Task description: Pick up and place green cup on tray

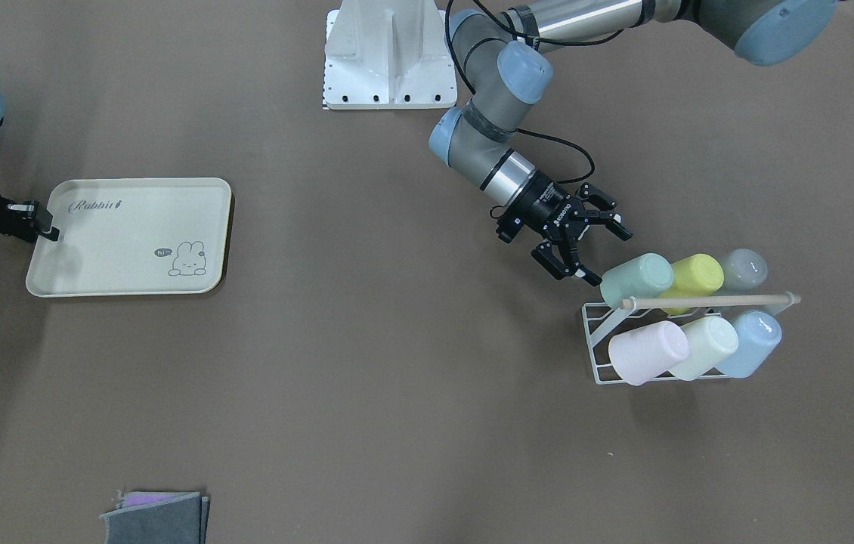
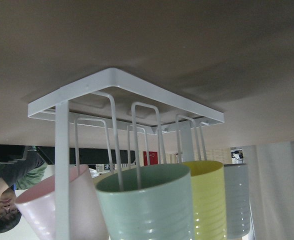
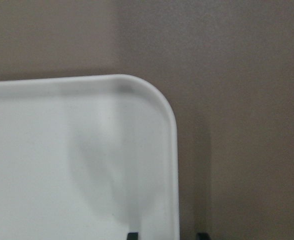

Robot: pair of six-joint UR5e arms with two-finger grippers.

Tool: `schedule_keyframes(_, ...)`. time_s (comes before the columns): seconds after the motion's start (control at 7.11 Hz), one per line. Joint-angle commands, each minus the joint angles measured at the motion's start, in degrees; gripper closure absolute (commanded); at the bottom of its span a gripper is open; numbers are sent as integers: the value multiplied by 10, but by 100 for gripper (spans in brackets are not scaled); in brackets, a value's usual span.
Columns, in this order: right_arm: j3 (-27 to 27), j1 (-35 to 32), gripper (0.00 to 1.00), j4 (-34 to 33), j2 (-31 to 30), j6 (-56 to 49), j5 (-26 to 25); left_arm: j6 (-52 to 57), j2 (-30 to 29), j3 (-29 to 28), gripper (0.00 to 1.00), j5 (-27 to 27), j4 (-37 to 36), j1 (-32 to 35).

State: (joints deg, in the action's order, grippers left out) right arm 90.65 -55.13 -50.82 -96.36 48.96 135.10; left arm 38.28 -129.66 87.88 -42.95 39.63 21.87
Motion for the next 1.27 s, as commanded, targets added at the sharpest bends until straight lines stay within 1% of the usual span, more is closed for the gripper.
schedule_keyframes(0.0, -1, 0, 51, -1, 1, 0, 1, 0, 8, -2, 2, 20, 1, 0)
schedule_keyframes(0.42, -7, 2, 52, -2, 1, 0, -4, 0, 16, -8, 2, 23, 1, 5)
schedule_keyframes(0.56, -7, 2, 70, -2, 3, 0, 1, -1, 15, -8, 3, 45, 1, 5)
schedule_keyframes(0.7, -3, 1, 98, -2, 2, 1, 3, -1, 16, -8, 3, 52, 2, 5)
schedule_keyframes(0.84, -2, -2, 100, -2, 1, 1, 10, -3, 16, -9, 3, 53, 2, 6)
schedule_keyframes(0.98, -6, -12, 100, -2, 3, 1, 37, -14, 18, -10, 3, 54, 2, 7)
schedule_keyframes(1.13, -7, -25, 100, -2, 4, -2, 49, -16, 19, -15, 3, 55, 3, 10)
